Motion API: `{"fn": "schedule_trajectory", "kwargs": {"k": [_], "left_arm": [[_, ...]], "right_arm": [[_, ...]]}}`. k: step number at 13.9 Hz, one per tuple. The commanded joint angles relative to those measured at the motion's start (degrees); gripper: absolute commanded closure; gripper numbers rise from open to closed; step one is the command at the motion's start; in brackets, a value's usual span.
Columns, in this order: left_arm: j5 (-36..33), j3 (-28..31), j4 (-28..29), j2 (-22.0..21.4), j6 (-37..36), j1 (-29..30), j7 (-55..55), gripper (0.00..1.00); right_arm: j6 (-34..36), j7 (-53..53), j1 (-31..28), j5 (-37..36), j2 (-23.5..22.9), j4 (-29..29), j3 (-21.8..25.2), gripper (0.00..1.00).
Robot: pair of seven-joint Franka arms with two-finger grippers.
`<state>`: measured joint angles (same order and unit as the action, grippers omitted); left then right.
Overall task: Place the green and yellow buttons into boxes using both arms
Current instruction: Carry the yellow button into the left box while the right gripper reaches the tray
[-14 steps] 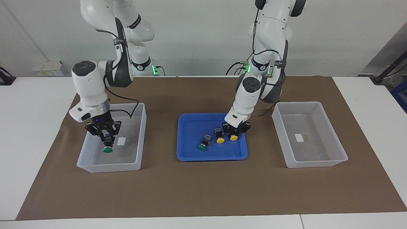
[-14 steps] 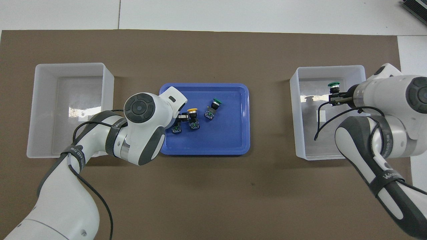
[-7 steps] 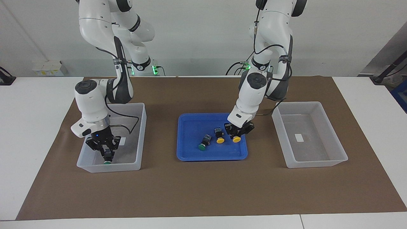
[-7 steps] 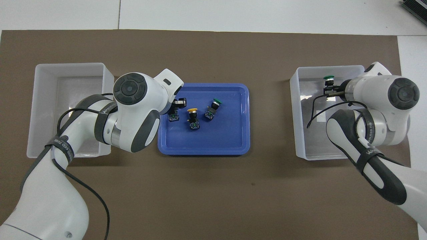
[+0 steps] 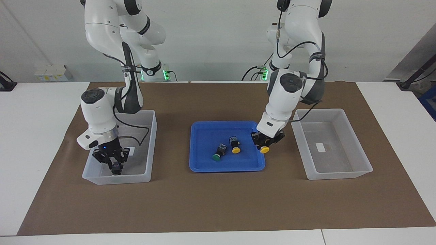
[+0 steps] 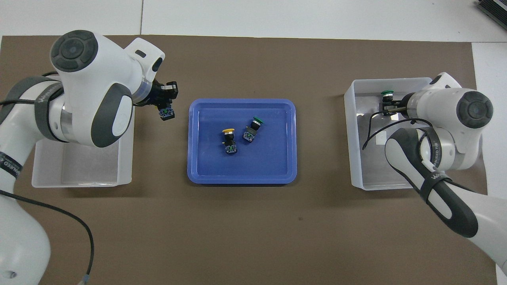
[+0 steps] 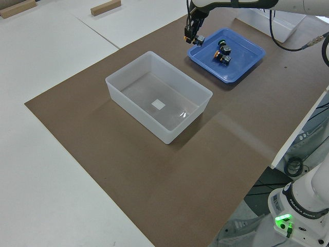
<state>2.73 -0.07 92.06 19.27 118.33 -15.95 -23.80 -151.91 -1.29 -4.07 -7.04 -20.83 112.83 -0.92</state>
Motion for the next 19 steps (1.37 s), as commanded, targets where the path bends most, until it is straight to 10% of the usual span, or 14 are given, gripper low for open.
{"fn": "schedule_trajectory", "kwargs": {"k": [1, 9, 19], "left_arm": [[0.3, -0.5, -1.1, 0.1, -1.6, 3.5, 4.4, 1.0], [0.8, -0.3, 0.0, -0.2, -0.9, 12.7, 20.8, 1.0], [0.3, -0.1, 11.7, -0.7, 12.3, 16.2, 28.7, 1.0]], "right_arm": [[0.6, 1.2, 0.1, 1.6, 1.4, -0.6, -0.6, 0.0], [16.1, 15.9, 8.4, 1.6, 12.8, -0.7, -0.7, 0.0], [21.5, 50.0, 25.7, 2.7, 4.8, -13.3, -0.7, 0.0]]}}
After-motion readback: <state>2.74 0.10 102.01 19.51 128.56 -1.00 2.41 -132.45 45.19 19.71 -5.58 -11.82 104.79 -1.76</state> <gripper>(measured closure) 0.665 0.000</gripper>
